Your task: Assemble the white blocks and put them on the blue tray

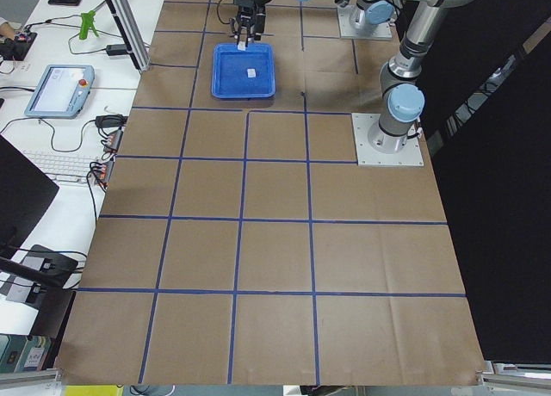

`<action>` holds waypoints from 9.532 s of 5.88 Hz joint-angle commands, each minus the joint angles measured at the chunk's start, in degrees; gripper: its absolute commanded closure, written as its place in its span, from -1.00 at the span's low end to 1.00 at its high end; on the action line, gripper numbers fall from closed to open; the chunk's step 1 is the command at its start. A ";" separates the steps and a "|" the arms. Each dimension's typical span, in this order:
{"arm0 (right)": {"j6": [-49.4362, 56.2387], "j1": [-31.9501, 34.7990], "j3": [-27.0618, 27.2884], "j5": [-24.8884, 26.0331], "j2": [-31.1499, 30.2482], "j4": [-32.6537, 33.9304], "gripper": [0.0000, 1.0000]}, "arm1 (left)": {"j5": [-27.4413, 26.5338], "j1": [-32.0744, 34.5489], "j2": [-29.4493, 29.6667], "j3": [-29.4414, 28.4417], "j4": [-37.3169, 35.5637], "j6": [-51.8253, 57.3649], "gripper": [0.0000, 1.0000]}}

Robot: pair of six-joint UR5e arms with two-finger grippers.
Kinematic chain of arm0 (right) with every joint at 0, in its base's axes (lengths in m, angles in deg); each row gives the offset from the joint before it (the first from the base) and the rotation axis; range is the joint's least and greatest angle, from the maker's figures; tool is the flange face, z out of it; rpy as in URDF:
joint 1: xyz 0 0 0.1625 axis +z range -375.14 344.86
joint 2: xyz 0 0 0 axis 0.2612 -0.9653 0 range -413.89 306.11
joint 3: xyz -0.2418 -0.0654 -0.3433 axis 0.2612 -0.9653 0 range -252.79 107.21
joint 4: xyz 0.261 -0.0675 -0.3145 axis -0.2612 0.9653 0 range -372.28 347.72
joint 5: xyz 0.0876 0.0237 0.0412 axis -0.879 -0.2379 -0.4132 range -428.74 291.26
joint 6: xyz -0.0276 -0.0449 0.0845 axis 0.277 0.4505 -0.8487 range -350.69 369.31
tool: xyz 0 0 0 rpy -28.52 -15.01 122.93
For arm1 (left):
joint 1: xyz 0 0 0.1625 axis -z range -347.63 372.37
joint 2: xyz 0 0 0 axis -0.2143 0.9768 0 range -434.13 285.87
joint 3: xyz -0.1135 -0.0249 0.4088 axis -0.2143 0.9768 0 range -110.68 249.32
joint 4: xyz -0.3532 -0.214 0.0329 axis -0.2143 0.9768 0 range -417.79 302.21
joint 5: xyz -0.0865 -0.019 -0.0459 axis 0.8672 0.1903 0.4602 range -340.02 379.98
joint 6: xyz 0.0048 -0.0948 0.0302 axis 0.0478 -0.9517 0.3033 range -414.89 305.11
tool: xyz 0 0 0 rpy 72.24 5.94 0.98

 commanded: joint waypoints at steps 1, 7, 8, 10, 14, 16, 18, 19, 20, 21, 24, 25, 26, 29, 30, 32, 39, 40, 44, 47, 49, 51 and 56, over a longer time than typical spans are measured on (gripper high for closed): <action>-0.40 0.26 -0.05 0.22 3.24 4.28 0.52 | 0.01 -0.01 0.00 -0.08 -0.03 -0.21 -0.97; -0.40 0.87 1.44 -0.13 3.24 3.76 0.51 | -0.07 0.08 -0.09 0.01 0.06 -0.21 -0.97; -0.40 1.66 1.44 -0.04 3.33 3.67 0.51 | 0.01 -0.01 -0.09 0.01 -0.03 -0.21 -0.97; -0.49 1.84 1.44 0.05 3.42 3.58 0.51 | 0.01 -0.01 -0.09 0.01 -0.03 -0.21 -0.97; -0.58 1.93 1.62 0.05 3.42 3.23 0.51 | 0.01 -0.01 -0.09 -0.08 -0.03 -0.21 -0.97; -0.66 2.62 1.88 0.05 3.42 3.14 0.51 | 0.01 -0.01 -0.18 -0.17 -0.03 -0.21 -0.97; -0.58 2.89 2.23 -0.04 3.42 3.32 0.51 | 0.01 -0.10 -0.27 -0.25 -0.03 -0.30 -0.97; -0.58 2.81 2.23 -0.04 3.42 3.23 0.51 | 0.01 -0.18 -0.70 -0.08 0.06 -0.30 -0.97; -0.58 2.89 2.32 -0.04 3.33 3.14 0.51 | 0.10 -0.18 -0.79 -0.08 -0.03 -0.30 -0.97; -0.66 2.98 2.41 -0.04 3.33 3.06 0.51 | -0.16 -0.18 -0.79 -0.08 0.49 -0.30 -0.97; -0.58 3.07 3.03 -0.04 3.33 3.23 0.51 | -0.08 -0.45 -0.79 -0.08 0.59 -0.30 -0.98; -0.49 3.07 3.02 -0.13 3.33 3.23 0.51 | -0.08 -0.71 -0.62 0.01 0.32 -0.30 -0.98; -0.49 3.07 2.85 -0.22 3.33 3.58 0.51 | -0.08 -1.15 -0.62 0.01 0.50 -0.38 -0.98; -0.49 3.16 2.85 -0.30 3.33 3.67 0.51 | 0.01 -1.15 -0.62 0.01 0.33 -0.65 -0.98; -0.49 3.16 2.85 -0.30 3.33 4.02 0.50 | -0.07 -1.33 -0.79 0.01 0.67 -0.74 -0.98; -0.49 3.16 2.85 -0.30 3.33 3.93 0.21 | 0.01 -1.41 -0.62 0.01 -0.03 -1.52 -0.98; -9.56 2.89 0.76 1.88 0.72 3.24 -0.99 | 0.10 -1.50 -0.18 0.01 -0.82 -3.02 -0.98; -12.85 2.20 -0.74 7.03 -2.44 -2.34 -0.99 | 0.10 -1.50 -0.18 0.01 -0.91 -3.02 -0.98; -33.22 0.44 -16.17 31.88 -16.86 -45.35 -0.99 | 0.01 -1.50 -0.36 0.01 -0.82 -3.11 -0.98; -53.09 -0.01 -23.50 40.00 -23.72 -67.39 -1.00 | 0.01 -1.50 -0.44 0.01 -0.73 -3.02 -0.98; -64.71 -2.38 -25.10 41.09 -29.51 -74.62 -1.00 | 0.10 -1.50 -0.53 0.01 -0.73 -3.02 -0.98; -65.35 -3.95 -25.01 40.92 -30.15 -74.73 -1.00 | 0.10 -1.50 -0.53 0.01 -0.65 -3.11 -0.98; -65.35 -4.40 -25.01 41.09 -30.33 -74.73 -1.00 | 0.01 -1.50 -0.53 0.01 -0.65 -3.02 -0.98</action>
